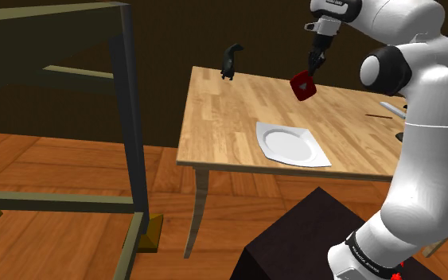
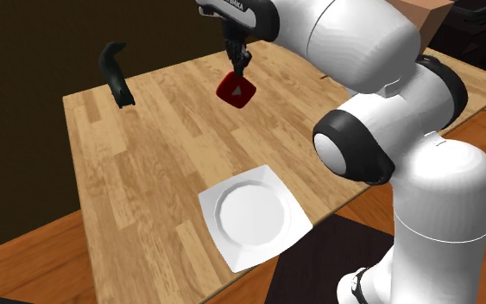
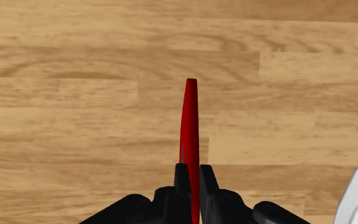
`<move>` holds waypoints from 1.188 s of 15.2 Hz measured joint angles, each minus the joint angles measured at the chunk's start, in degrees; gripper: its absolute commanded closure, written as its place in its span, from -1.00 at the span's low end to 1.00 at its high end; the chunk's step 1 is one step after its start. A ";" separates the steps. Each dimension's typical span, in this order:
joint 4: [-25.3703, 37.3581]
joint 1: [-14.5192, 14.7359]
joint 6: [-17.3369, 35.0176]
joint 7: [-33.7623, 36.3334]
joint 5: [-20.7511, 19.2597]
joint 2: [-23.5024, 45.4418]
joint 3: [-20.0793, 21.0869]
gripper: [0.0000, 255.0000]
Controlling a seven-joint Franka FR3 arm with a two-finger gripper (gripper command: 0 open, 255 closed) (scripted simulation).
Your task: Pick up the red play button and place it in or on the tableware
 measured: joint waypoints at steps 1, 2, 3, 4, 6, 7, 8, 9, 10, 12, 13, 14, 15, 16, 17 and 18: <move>-1.36 0.85 0.24 0.44 -0.52 -1.13 -0.09 1.00; -5.01 2.56 1.46 1.10 -1.68 -3.68 -0.32 1.00; -7.72 4.00 2.16 1.89 -2.73 -5.89 -0.44 1.00; -11.42 5.98 3.19 3.15 -4.15 -8.78 -0.47 1.00; -17.41 9.13 4.60 5.65 -6.76 -13.88 -0.23 1.00; -20.46 10.58 5.51 7.10 -8.03 -16.36 0.06 1.00; -23.62 12.01 6.27 8.68 -9.43 -19.04 0.47 1.00; -26.20 13.07 6.58 10.01 -10.73 -21.60 0.84 1.00; -27.60 13.91 6.50 11.34 -11.59 -23.30 1.32 1.00; -31.63 15.80 6.61 14.59 -13.68 -27.62 2.72 1.00; -33.43 16.56 6.58 16.18 -14.57 -29.59 3.49 1.00; -35.58 17.28 6.63 17.84 -15.52 -31.83 4.37 1.00; -37.25 17.95 6.39 19.59 -16.28 -33.85 5.34 1.00; -38.99 18.47 6.42 21.11 -16.88 -35.61 6.22 1.00; -40.31 18.97 6.12 22.63 -17.38 -37.22 7.16 1.00; -41.36 19.35 5.79 23.92 -17.74 -38.60 7.98 1.00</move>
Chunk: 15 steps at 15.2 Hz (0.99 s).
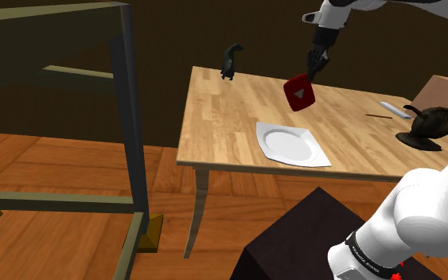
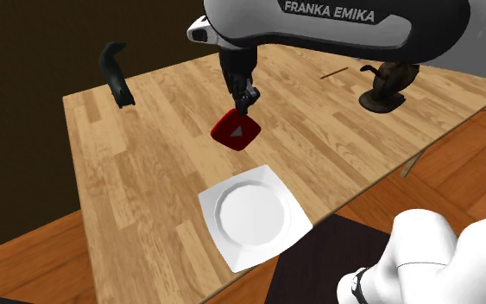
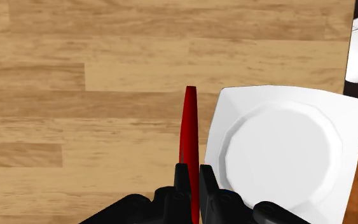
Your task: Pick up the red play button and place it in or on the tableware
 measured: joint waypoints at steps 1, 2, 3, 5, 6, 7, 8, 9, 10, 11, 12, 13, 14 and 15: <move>-1.51 0.35 -0.65 1.41 -0.59 -2.15 1.00 1.00; -2.84 0.81 -0.83 3.04 -0.82 -3.64 2.10 1.00; -3.94 1.22 -1.27 4.60 -0.99 -5.08 3.19 1.00; -6.51 1.76 -1.98 7.24 -1.36 -8.25 5.14 1.00; -7.40 2.23 -2.56 9.01 -1.24 -9.56 6.48 1.00; -7.88 2.55 -2.98 10.24 -1.09 -10.36 7.40 1.00; -8.15 2.95 -3.67 11.66 -0.83 -11.18 8.49 1.00; -9.17 3.27 -3.83 13.00 -0.66 -12.24 9.50 1.00; -9.96 3.52 -4.26 14.14 -0.50 -13.35 10.38 1.00; -11.04 3.88 -4.67 15.63 -0.21 -14.71 11.57 1.00; -11.20 4.29 -5.36 17.11 0.23 -15.45 12.75 1.00; -12.11 4.53 -5.50 18.19 0.48 -16.41 13.58 1.00; -13.42 4.68 -4.90 18.96 0.64 -17.05 14.10 1.00; -14.47 4.73 -4.16 19.29 0.69 -17.33 14.28 1.00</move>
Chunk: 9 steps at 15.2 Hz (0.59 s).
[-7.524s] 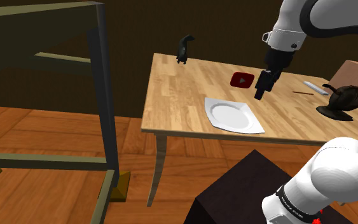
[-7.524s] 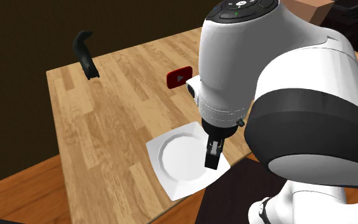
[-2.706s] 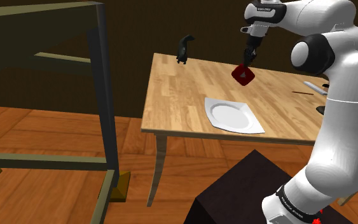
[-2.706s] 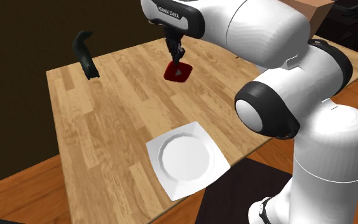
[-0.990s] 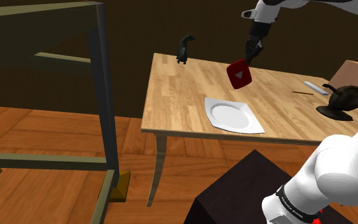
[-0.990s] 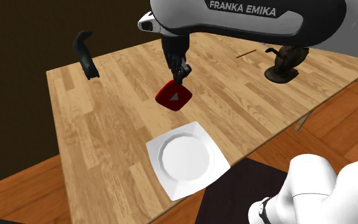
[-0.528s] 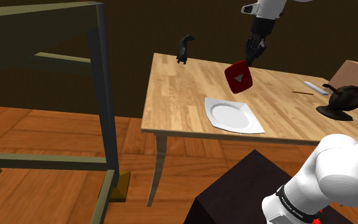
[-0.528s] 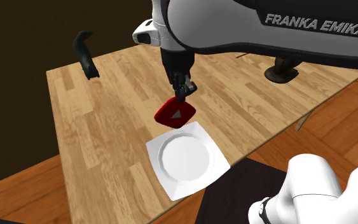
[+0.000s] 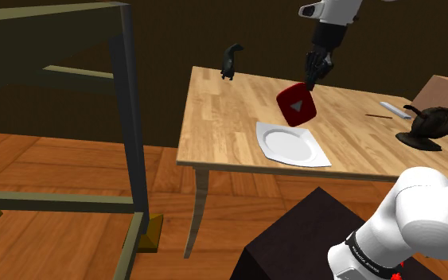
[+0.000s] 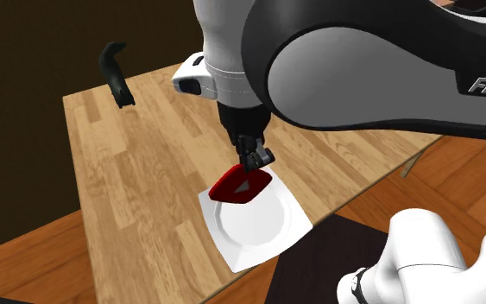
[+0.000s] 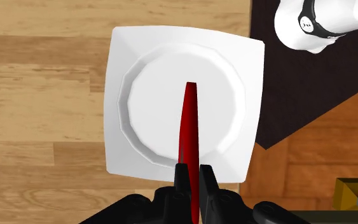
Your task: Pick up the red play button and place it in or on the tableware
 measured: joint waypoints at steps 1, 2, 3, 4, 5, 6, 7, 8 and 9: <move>-0.85 -0.01 0.65 0.09 -0.03 -0.19 0.00 1.00; -1.95 0.00 1.45 0.30 -0.01 -0.47 0.09 1.00; -2.82 -0.01 2.12 0.38 -0.04 -0.66 0.08 1.00; -3.59 -0.05 2.70 0.35 -0.11 -0.85 0.01 1.00; -4.69 -0.07 3.52 0.47 -0.13 -1.14 0.02 1.00; -5.58 -0.06 4.32 0.57 -0.14 -1.21 0.02 1.00; -6.38 -0.08 4.97 0.60 -0.18 -1.37 -0.01 1.00; -7.14 -0.11 5.52 0.62 -0.23 -1.58 -0.04 1.00; -8.02 -0.14 6.40 0.60 -0.28 -1.57 -0.14 1.00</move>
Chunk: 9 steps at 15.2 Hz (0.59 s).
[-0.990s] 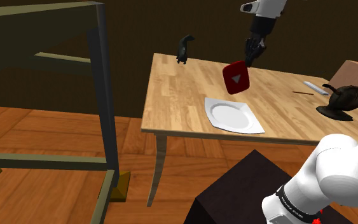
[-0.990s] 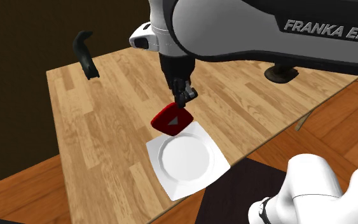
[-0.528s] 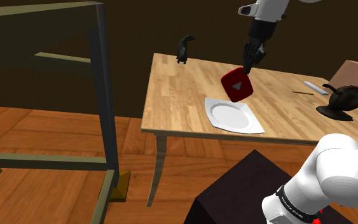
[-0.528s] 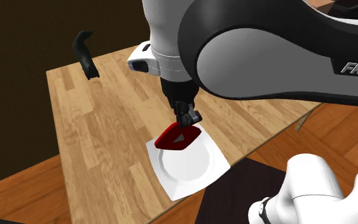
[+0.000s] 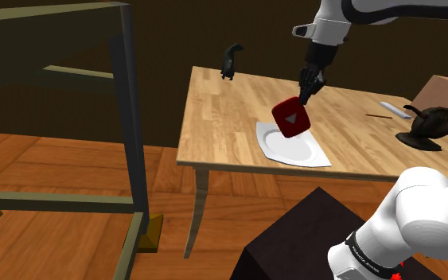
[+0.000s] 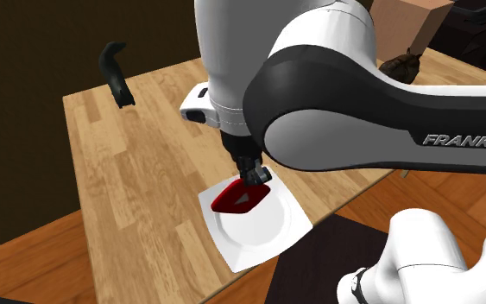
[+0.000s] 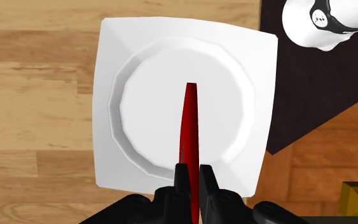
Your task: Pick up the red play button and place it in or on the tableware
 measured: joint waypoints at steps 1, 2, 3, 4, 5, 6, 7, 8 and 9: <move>-0.98 -0.04 0.86 -0.01 -0.07 -0.12 -0.09 1.00; -1.81 -0.06 1.60 0.05 -0.11 -0.21 -0.12 1.00; -2.59 -0.08 2.21 0.11 -0.15 -0.38 -0.13 1.00; -3.36 -0.08 3.01 0.19 -0.16 -0.35 -0.15 1.00; -4.39 -0.09 3.85 0.29 -0.19 -0.53 -0.15 1.00; -5.24 -0.11 4.65 0.32 -0.24 -0.59 -0.21 1.00; -6.05 -0.15 5.49 0.30 -0.31 -0.73 -0.28 1.00; -6.60 -0.18 6.34 0.24 -0.35 -0.77 -0.38 1.00; -7.07 -0.21 7.13 0.21 -0.38 -0.87 -0.44 1.00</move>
